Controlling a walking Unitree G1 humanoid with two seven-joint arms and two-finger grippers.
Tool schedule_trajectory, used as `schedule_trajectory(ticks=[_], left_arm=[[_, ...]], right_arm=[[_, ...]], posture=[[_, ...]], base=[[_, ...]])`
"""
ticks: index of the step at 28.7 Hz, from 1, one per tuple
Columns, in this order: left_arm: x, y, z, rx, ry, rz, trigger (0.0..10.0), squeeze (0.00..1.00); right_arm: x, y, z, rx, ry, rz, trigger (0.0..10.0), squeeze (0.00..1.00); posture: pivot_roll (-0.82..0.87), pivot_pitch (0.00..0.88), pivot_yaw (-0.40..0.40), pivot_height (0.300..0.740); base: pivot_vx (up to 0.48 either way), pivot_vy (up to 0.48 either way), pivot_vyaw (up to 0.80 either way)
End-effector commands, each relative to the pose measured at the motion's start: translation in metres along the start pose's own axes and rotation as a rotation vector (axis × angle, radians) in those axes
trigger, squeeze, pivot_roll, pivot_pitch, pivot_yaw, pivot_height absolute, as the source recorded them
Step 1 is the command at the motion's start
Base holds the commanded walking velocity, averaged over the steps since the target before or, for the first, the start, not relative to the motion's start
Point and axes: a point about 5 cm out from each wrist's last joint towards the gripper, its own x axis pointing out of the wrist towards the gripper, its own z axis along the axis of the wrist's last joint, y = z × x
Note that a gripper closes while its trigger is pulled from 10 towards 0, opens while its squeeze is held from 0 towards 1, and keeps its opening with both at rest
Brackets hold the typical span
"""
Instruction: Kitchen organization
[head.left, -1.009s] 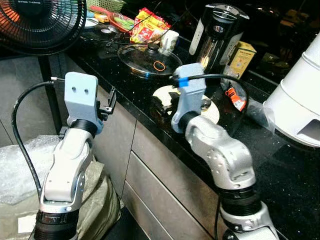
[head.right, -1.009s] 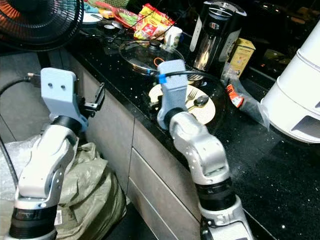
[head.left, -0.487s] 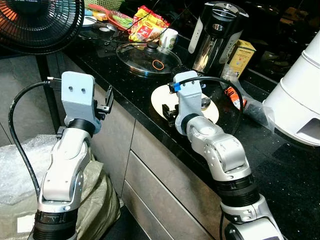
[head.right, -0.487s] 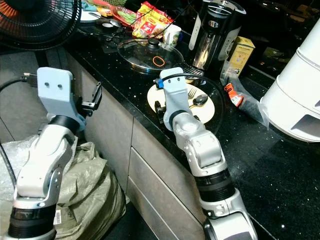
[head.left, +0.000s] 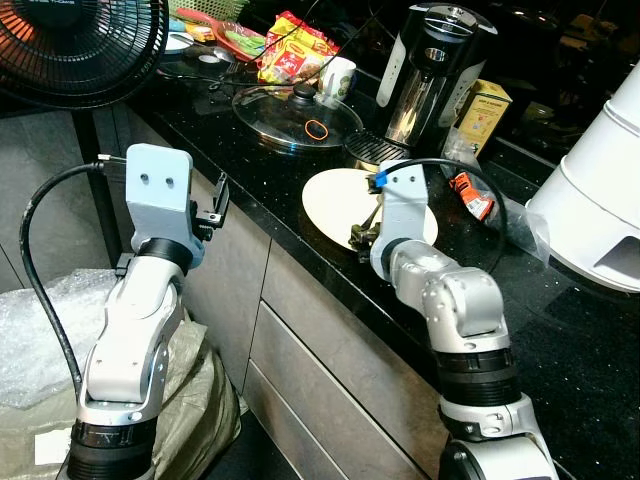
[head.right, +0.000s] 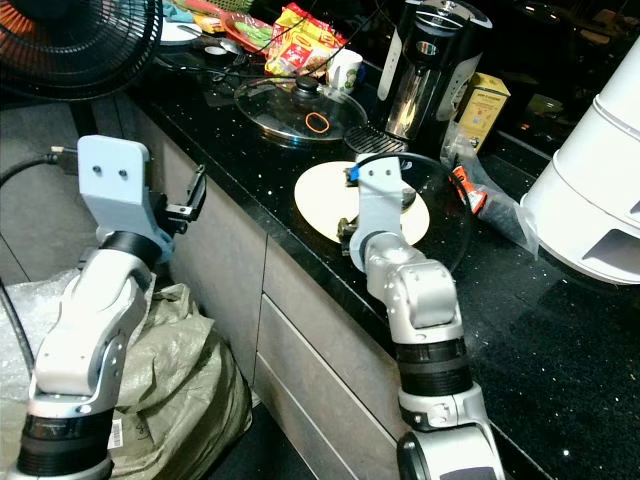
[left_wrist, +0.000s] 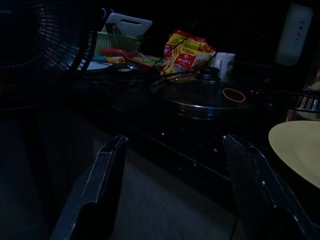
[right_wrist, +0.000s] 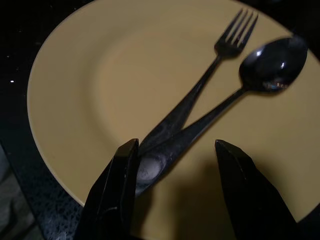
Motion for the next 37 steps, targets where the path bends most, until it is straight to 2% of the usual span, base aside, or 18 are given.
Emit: schedule_trajectory(ticks=[1, 8, 10, 15, 21, 22, 23, 24, 37], left_arm=[[0.002, -0.006, -0.002, -0.004, 0.012, -0.018, 10.0, 0.00], [0.002, -0.006, -0.002, -0.007, 0.010, -0.015, 10.0, 0.00], [0.001, -0.007, -0.002, -0.012, 0.011, -0.017, 10.0, 0.00], [0.001, -0.008, -0.003, -0.015, 0.013, -0.020, 10.0, 0.00], [0.001, -0.008, -0.003, -0.016, 0.013, -0.021, 10.0, 0.00], [0.001, -0.008, -0.003, -0.016, 0.012, -0.021, 10.0, 0.00], [0.001, -0.008, -0.003, -0.016, 0.012, -0.021, 10.0, 0.00], [0.002, -0.008, -0.003, -0.015, 0.011, -0.021, 10.0, 0.00], [0.002, -0.008, -0.003, -0.020, 0.010, -0.020, 10.0, 0.00]], right_arm=[[0.003, -0.005, -0.012, 0.017, 0.085, 0.007, 10.0, 0.00], [0.000, -0.003, -0.023, -0.035, 0.207, 0.058, 10.0, 0.00], [0.000, -0.012, -0.018, -0.038, 0.204, 0.034, 10.0, 0.00], [0.000, -0.022, -0.013, -0.037, 0.193, 0.003, 10.0, 0.00], [0.000, -0.022, -0.014, -0.045, 0.190, -0.005, 10.0, 0.00], [0.000, -0.022, -0.014, -0.055, 0.180, -0.012, 2.0, 0.00], [0.000, -0.022, -0.014, -0.055, 0.180, -0.012, 2.0, 0.00], [-0.001, -0.022, -0.013, -0.065, 0.175, -0.014, 0.0, 0.00], [-0.001, -0.026, -0.009, -0.084, 0.144, -0.035, 0.0, 0.00]], posture=[[0.11, 0.000, -0.192, 0.740], [0.11, 0.000, -0.198, 0.740], [0.10, 0.000, -0.197, 0.740], [0.10, 0.000, -0.198, 0.740], [0.10, 0.000, -0.199, 0.740], [0.10, 0.000, -0.199, 0.740], [0.10, 0.000, -0.199, 0.740], [0.10, 0.000, -0.199, 0.740], [0.11, 0.000, -0.201, 0.740]], base=[[0.000, 0.000, 0.00], [0.000, 0.000, 0.00], [0.000, 0.000, 0.00], [0.000, 0.000, 0.00], [0.000, 0.000, 0.00], [0.000, 0.000, 0.00], [0.000, 0.000, 0.00], [0.000, 0.000, 0.00], [0.000, 0.000, 0.00]])
